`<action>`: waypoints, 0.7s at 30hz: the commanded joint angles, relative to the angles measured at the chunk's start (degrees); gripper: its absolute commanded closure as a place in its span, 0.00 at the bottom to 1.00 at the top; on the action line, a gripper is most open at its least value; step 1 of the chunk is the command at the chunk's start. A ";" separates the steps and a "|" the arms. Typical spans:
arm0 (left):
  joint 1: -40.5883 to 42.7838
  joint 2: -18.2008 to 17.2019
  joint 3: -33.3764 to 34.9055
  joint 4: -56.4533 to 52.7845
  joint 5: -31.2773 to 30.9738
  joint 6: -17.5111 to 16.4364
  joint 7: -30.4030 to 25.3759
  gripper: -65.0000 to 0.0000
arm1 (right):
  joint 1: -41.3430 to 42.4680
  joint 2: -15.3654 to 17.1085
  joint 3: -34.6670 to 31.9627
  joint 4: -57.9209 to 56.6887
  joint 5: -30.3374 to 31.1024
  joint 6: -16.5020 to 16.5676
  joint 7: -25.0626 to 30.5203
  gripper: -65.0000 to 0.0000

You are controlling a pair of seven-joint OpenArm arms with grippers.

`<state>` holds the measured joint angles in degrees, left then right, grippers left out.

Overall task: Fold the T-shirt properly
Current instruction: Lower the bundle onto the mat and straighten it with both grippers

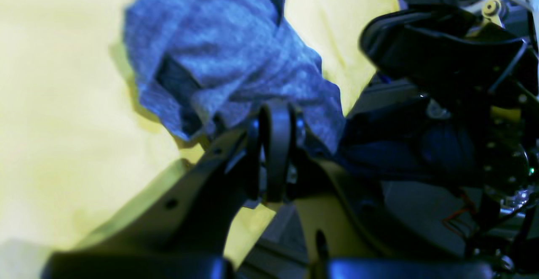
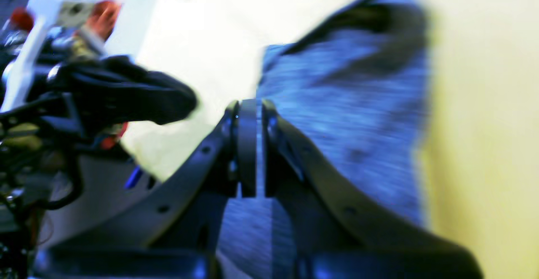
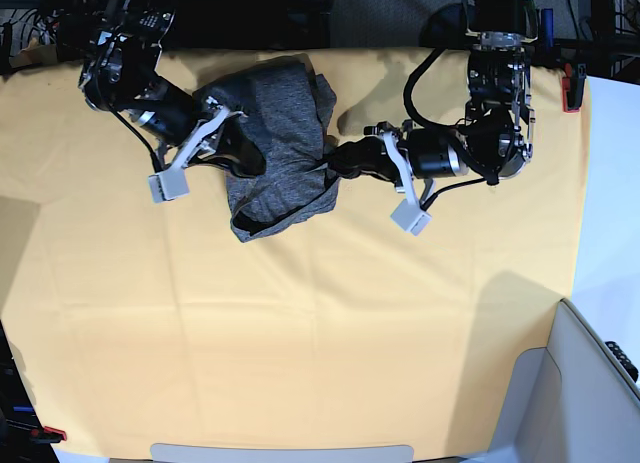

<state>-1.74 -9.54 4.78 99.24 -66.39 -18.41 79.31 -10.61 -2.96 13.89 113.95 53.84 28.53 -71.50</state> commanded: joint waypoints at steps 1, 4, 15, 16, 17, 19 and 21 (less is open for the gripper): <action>-0.50 -0.35 1.07 0.93 -0.99 0.00 -0.76 1.00 | 0.37 0.10 -0.84 0.47 1.14 0.43 1.31 0.98; -0.33 -0.61 5.11 0.58 -0.91 0.00 -1.73 1.00 | 0.28 0.63 -1.19 -0.06 1.14 0.43 1.22 0.98; -4.99 -1.40 13.73 -7.51 -0.20 0.26 -8.76 1.00 | -0.16 4.59 -1.89 -6.04 -1.05 0.43 1.04 0.98; -5.78 -1.32 14.08 -8.74 0.24 0.26 -8.85 1.00 | -0.16 4.76 -2.15 -6.83 -1.41 0.43 1.04 0.98; -6.57 -1.23 14.08 -9.70 0.68 0.26 -8.93 1.00 | -0.16 4.85 -2.77 -7.71 -1.93 0.43 1.04 0.98; -7.71 -1.23 14.26 -11.11 1.56 0.17 -9.90 1.00 | -0.16 5.20 -3.82 -9.56 -3.34 0.43 1.04 0.98; -8.15 -1.23 14.26 -12.08 2.79 0.17 -10.96 1.00 | -0.16 5.29 -4.79 -10.70 -4.83 0.43 1.04 0.98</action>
<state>-8.54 -10.63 19.14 86.24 -62.50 -17.96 69.65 -11.11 2.04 9.17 102.32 47.92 28.56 -70.85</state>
